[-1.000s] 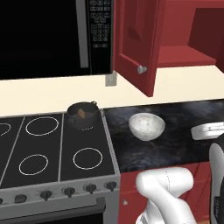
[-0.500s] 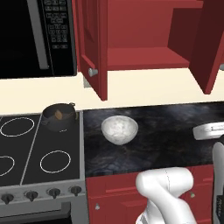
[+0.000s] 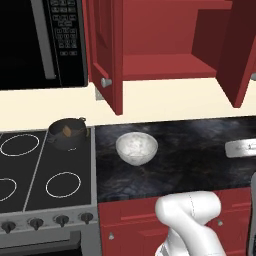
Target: Open the cabinet and move the ladle to the pot. Then close the cabinet.
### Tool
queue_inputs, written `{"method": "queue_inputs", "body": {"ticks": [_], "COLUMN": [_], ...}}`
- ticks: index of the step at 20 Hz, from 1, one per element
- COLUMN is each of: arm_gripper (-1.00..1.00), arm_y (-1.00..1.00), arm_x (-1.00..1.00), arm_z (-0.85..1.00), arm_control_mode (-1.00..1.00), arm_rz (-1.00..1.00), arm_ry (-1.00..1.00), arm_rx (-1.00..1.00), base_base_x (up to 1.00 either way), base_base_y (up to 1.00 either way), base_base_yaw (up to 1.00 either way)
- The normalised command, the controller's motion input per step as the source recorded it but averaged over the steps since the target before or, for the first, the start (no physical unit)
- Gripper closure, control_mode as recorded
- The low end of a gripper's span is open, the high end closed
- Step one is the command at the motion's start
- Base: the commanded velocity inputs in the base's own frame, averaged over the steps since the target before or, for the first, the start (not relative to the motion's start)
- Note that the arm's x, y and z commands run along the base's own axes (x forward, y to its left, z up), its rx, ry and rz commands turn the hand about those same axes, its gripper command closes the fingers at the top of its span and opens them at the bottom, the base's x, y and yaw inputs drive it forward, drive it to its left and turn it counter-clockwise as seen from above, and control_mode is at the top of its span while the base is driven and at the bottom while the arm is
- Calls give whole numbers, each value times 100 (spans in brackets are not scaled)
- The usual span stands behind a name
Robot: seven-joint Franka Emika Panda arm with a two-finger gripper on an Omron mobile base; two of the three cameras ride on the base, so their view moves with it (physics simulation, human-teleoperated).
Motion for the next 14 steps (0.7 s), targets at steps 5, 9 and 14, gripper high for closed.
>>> {"method": "queue_inputs", "body": {"ticks": [5,9,14], "arm_gripper": [-100,-100,-100], "arm_y": [-94,-100,-70], "arm_x": [-25,3,41], "arm_z": [53,37,44], "arm_control_mode": [-100,-100,-100], "arm_rz": [0,4,7], "arm_ry": [-21,-17,-20], "arm_rx": [11,23,26], "base_base_x": [0,0,0], "base_base_y": [0,0,0], "base_base_yaw": [0,0,0]}}
